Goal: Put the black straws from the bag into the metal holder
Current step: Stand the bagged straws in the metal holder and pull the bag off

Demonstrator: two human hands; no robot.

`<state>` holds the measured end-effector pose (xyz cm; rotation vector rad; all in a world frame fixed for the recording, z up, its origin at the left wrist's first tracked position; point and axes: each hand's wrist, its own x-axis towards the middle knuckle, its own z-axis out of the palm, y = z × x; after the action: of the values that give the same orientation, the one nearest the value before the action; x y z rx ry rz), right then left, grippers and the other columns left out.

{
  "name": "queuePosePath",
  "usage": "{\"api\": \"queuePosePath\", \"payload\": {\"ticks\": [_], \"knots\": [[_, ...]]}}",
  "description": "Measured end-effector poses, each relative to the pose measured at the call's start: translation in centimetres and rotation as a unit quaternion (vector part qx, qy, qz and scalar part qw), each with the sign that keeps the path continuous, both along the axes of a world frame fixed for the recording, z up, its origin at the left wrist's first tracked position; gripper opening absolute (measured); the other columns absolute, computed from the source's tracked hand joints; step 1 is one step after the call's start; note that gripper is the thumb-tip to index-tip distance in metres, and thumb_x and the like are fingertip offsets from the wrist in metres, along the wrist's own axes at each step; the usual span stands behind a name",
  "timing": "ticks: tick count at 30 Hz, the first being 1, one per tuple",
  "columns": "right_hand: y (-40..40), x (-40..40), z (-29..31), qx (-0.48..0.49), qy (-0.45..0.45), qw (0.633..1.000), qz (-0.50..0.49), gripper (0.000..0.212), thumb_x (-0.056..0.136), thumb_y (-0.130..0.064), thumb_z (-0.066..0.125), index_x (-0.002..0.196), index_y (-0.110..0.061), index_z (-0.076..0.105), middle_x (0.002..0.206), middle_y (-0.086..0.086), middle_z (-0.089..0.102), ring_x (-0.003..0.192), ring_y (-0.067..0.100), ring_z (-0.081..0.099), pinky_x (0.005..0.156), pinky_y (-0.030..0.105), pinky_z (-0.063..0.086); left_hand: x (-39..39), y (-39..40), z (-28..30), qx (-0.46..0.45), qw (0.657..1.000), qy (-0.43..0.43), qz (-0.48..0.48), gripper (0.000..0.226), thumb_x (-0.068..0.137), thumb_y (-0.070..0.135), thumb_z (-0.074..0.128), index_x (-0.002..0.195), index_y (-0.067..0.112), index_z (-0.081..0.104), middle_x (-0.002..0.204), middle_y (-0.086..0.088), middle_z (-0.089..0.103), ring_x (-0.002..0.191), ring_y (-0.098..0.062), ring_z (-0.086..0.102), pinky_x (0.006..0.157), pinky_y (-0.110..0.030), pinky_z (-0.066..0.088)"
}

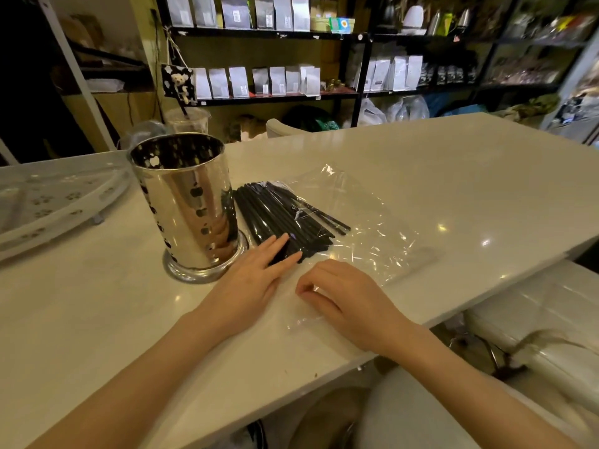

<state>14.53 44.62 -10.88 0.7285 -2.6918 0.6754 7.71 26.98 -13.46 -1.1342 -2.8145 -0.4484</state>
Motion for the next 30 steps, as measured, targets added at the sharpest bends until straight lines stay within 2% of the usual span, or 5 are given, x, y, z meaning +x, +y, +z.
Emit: {"api": "queuePosePath", "payload": {"ticks": [6, 11, 15, 21, 30], "knots": [[1.7, 2.6, 1.0, -0.022, 0.073, 0.997, -0.005, 0.017, 0.086, -0.024, 0.047, 0.089, -0.015, 0.062, 0.082, 0.001, 0.069, 0.078, 0.006, 0.051, 0.073, 0.022, 0.043, 0.1, 0.6, 0.8, -0.049, 0.999, 0.015, 0.013, 0.046, 0.096, 0.029, 0.020, 0.142, 0.032, 0.019, 0.156, 0.001, 0.005, 0.144, -0.016, 0.003, 0.111, -0.026, 0.001], [2.2, 4.8, 0.4, 0.029, 0.153, 0.988, 0.012, 0.010, 0.084, -0.017, 0.057, 0.085, -0.014, 0.066, 0.078, 0.001, 0.070, 0.073, 0.014, 0.060, 0.071, 0.024, 0.046, 0.8, 2.8, 2.7, 0.025, 0.996, 0.089, -0.022, 0.038, 0.093, 0.024, 0.041, 0.130, 0.025, 0.047, 0.149, -0.001, 0.031, 0.138, -0.017, 0.028, 0.110, -0.030, 0.021], [1.8, 5.4, -0.8, 0.076, 0.159, 0.984, 0.006, 0.008, 0.083, -0.015, 0.060, 0.085, -0.015, 0.068, 0.080, 0.000, 0.070, 0.077, 0.013, 0.058, 0.076, 0.022, 0.042, 1.7, 7.2, 2.5, 0.048, 0.986, -0.079, -0.137, 0.050, 0.093, 0.047, 0.022, 0.138, 0.029, 0.032, 0.150, 0.015, 0.020, 0.134, 0.006, 0.007, 0.104, -0.002, -0.007], [4.1, 5.4, -0.3, -0.024, 0.085, 0.996, -0.032, 0.020, 0.083, -0.011, 0.054, 0.098, -0.008, 0.066, 0.096, 0.006, 0.071, 0.091, 0.014, 0.055, 0.083, 0.022, 0.040, 0.9, 8.8, -0.3, -0.007, 0.980, -0.076, -0.186, 0.071, 0.077, 0.069, 0.013, 0.137, 0.032, 0.002, 0.152, 0.009, 0.010, 0.141, -0.005, 0.003, 0.118, -0.032, 0.006], [10.4, 0.4, -1.6, 0.122, 0.070, 0.970, -0.196, 0.023, 0.078, -0.017, 0.051, 0.084, -0.017, 0.073, 0.089, 0.000, 0.076, 0.091, 0.020, 0.070, 0.086, 0.043, 0.049, 1.1, 10.0, 2.0, 0.040, 0.986, -0.098, -0.129, 0.066, 0.081, 0.059, 0.006, 0.133, 0.036, 0.039, 0.149, 0.010, 0.031, 0.137, -0.004, 0.022, 0.114, -0.028, 0.014]]}}
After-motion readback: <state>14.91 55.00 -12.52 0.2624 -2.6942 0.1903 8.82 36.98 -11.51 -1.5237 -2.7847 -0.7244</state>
